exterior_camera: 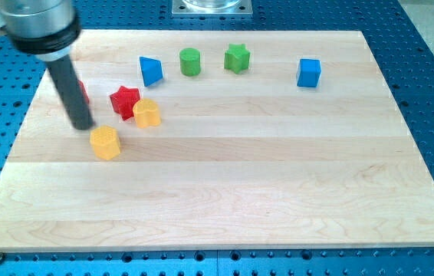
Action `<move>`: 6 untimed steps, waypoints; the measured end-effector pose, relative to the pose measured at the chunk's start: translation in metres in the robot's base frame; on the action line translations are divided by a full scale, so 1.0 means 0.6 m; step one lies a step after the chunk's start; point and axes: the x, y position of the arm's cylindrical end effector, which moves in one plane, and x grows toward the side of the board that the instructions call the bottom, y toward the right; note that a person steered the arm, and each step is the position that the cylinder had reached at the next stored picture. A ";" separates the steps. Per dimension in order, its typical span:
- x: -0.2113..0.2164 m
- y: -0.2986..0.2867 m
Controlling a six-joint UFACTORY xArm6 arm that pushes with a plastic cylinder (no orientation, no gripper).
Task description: Slide the hexagon into the yellow heart
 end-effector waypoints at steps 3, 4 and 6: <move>0.093 0.097; 0.125 0.122; 0.068 0.134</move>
